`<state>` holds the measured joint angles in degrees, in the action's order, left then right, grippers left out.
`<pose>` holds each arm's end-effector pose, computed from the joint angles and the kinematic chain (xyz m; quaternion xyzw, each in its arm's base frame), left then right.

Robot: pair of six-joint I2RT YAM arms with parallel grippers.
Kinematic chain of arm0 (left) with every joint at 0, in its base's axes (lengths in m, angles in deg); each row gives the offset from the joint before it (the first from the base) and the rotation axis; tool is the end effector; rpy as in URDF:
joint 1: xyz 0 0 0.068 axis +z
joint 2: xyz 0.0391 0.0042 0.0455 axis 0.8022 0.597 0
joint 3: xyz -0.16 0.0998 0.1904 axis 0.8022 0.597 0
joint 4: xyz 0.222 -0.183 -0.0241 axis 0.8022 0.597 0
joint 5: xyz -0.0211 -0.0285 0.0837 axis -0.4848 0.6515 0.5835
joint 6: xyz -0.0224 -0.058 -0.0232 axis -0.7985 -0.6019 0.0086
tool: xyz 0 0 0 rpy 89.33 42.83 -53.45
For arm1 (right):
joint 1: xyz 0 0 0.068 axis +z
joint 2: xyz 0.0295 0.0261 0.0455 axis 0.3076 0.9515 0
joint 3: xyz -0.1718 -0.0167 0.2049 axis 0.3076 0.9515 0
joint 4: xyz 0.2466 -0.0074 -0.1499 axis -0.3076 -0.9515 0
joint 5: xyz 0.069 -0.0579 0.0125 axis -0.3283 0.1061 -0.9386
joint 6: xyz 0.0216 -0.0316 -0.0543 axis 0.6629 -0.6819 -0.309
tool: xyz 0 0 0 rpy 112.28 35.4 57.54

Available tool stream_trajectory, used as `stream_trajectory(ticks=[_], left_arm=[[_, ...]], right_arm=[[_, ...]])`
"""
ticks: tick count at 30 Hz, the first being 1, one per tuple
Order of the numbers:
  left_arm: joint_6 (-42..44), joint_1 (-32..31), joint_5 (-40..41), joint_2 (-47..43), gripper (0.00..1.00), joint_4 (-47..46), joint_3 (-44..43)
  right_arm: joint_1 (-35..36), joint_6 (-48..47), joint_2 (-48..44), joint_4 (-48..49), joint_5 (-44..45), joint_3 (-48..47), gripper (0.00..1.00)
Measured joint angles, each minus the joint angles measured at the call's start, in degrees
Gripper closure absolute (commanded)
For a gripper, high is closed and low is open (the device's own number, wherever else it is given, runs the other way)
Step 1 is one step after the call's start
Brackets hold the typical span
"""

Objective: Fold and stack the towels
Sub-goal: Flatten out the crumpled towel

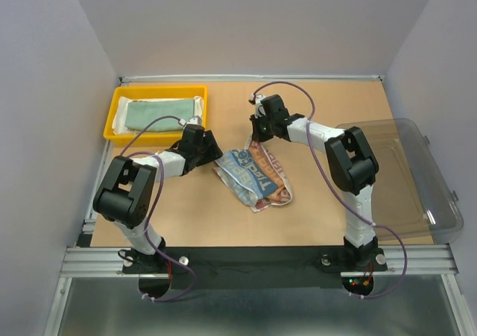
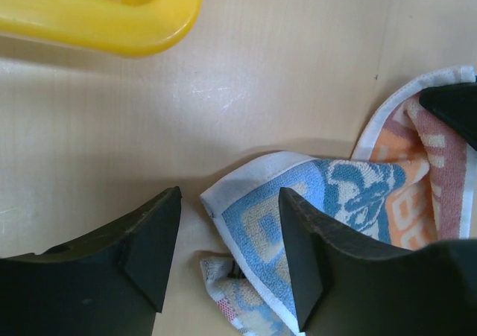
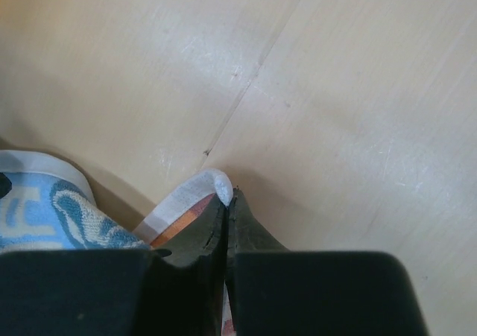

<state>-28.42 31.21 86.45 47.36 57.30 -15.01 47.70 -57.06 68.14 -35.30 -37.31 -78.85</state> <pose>0.3393 -0.1410 0.1287 -0.0921 0.8834 -0.2414 0.3910 0.4300 0.2577 0.1449 -0.2351 0.8891 0.1971 0.3396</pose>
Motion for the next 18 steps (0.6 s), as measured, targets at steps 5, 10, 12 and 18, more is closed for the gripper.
stream_trajectory(ticks=[5,10,12,18], left_arm=[[-0.5,-0.1,-0.3,0.2,0.37,-0.1,0.0],[-0.8,-0.4,-0.3,0.7,0.4,-0.7,0.0],[-1.0,-0.4,-0.3,0.9,0.4,-1.0,0.0],[-2.3,-1.1,0.3,1.4,0.42,-1.9,-0.1]], right_arm=[[0.0,0.0,-0.1,1.0,0.1,1.2,0.99],[0.0,0.0,-0.4,2.3,0.2,3.1,0.99],[0.0,0.1,-0.6,2.6,0.2,3.8,0.99],[0.0,0.2,-1.9,3.6,1.0,5.5,0.99]])
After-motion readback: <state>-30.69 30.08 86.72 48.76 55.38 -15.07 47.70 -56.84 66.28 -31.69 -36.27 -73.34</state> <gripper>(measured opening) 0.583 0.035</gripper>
